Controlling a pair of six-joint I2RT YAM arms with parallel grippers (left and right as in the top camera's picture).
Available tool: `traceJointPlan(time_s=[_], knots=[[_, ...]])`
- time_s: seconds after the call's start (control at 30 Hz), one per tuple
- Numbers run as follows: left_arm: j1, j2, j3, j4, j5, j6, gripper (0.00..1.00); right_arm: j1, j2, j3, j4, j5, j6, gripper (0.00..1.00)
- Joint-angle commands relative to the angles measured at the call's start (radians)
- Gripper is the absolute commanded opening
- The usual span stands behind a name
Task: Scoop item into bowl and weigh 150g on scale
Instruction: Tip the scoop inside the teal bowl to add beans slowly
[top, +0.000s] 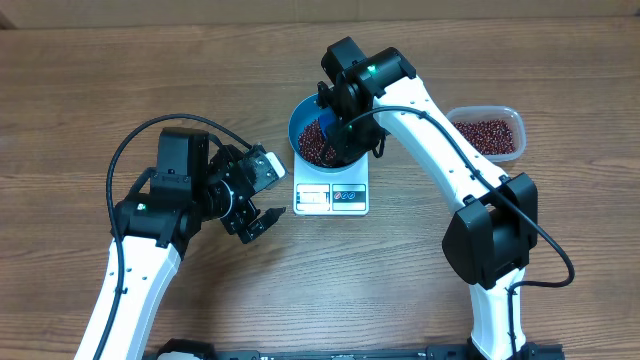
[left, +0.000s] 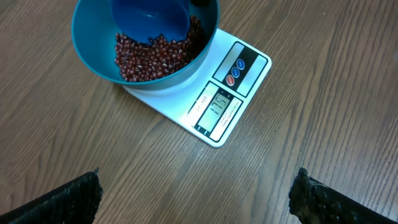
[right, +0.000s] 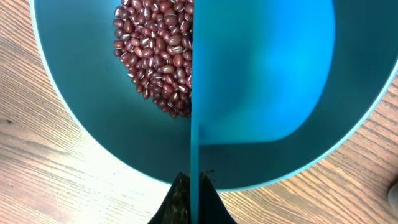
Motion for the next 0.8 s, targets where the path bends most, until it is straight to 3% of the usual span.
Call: traceJointPlan(time_s=[0.0,0.77], knots=[[0.004,0.006,-0.006,0.000,0.002,0.019,1.00,0.004,0.004,0.029,0.002,-0.010,0.002,0.04],[0.004,0.006,-0.006,0.000,0.002,0.019,1.00,0.004,0.003,0.193,-0.065,-0.008,0.005,0.04]])
